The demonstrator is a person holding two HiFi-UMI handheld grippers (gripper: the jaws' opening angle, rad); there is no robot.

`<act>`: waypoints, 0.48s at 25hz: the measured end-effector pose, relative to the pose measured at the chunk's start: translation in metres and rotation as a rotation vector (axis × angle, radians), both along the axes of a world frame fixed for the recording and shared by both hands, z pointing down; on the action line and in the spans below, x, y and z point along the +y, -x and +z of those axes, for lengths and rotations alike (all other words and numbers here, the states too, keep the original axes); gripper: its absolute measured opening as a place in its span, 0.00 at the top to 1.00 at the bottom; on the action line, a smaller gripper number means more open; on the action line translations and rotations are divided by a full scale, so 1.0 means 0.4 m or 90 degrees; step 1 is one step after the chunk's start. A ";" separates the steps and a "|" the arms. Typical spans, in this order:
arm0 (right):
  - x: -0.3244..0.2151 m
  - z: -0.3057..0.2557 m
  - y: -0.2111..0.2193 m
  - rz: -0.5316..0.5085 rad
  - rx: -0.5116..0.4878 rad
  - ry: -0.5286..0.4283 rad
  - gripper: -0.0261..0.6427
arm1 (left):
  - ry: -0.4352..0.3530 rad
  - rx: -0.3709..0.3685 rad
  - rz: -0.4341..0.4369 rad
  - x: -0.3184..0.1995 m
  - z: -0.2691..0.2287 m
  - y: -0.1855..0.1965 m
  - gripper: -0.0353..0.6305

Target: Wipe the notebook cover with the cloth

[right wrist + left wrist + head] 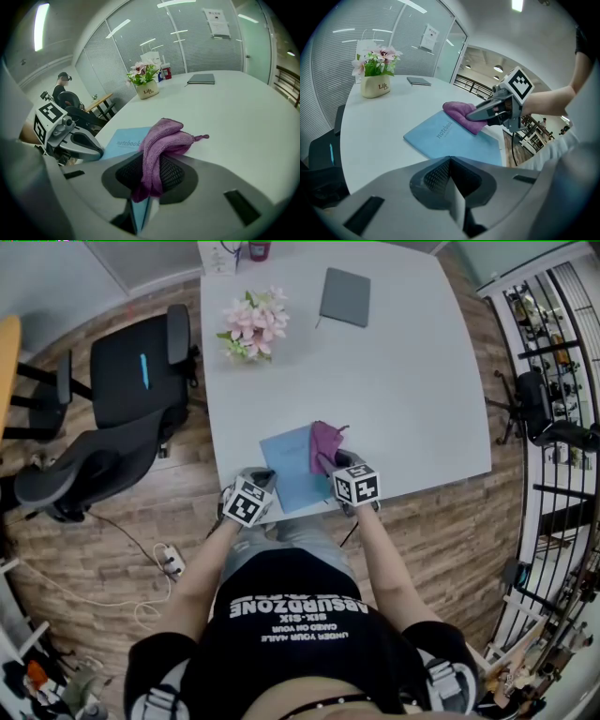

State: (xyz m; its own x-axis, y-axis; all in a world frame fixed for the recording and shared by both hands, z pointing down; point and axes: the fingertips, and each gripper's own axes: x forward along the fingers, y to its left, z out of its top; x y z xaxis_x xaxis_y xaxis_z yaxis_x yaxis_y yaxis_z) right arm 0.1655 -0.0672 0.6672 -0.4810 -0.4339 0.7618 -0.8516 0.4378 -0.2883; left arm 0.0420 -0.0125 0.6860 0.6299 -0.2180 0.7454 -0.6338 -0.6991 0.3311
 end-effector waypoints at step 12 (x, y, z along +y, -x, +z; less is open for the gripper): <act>0.020 0.003 0.107 -0.027 -0.026 0.008 0.83 | 0.002 0.006 -0.007 -0.001 0.004 0.003 0.92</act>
